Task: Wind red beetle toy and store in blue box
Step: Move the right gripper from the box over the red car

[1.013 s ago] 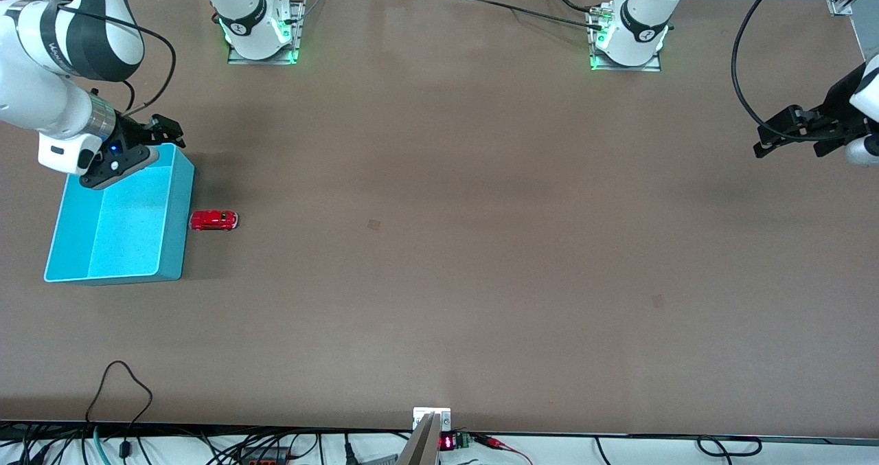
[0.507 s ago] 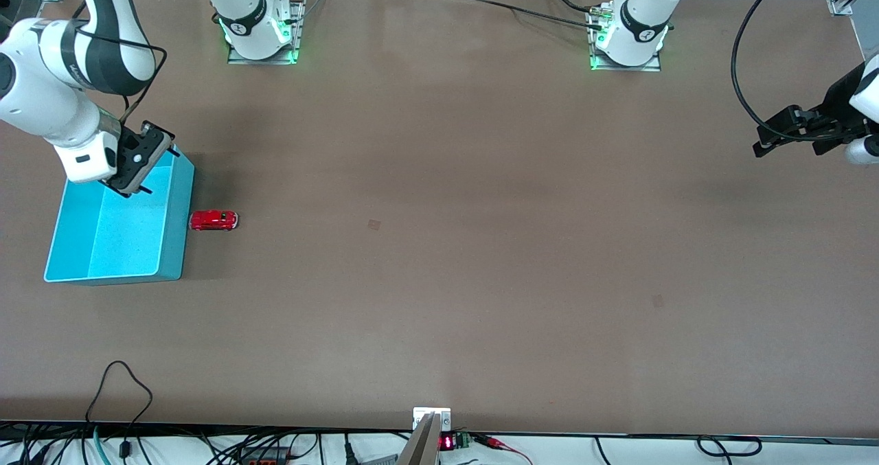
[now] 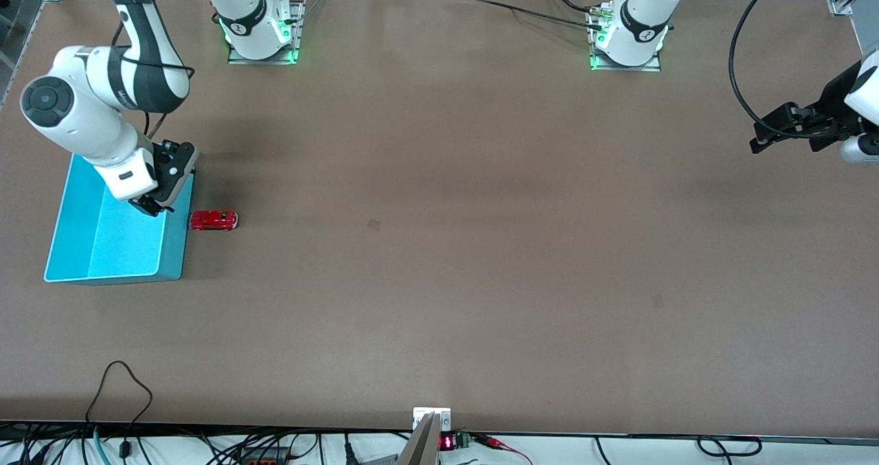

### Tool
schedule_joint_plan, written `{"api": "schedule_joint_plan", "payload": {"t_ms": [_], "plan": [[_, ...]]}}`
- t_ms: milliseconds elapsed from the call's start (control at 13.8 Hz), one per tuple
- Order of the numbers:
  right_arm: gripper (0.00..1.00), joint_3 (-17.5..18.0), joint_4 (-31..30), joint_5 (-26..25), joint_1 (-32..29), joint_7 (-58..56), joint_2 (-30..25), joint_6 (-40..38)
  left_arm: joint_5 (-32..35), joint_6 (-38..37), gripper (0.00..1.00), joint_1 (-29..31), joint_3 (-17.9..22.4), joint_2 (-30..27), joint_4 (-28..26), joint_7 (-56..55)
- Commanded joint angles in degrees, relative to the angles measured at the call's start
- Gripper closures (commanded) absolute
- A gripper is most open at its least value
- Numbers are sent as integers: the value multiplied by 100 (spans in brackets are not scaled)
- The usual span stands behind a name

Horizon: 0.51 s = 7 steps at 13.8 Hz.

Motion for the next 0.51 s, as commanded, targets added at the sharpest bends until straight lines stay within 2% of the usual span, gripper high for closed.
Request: {"api": "schedule_joint_plan", "payload": {"t_ms": [0,434], "plan": [[0,-15,-6,-169,98,-281,161,371,-51,-91,0,65,21,-41,3,66],[0,-15,20,-187,256,-669,539,970,-51,-91,0,100,22,-33,-5,66]]}}
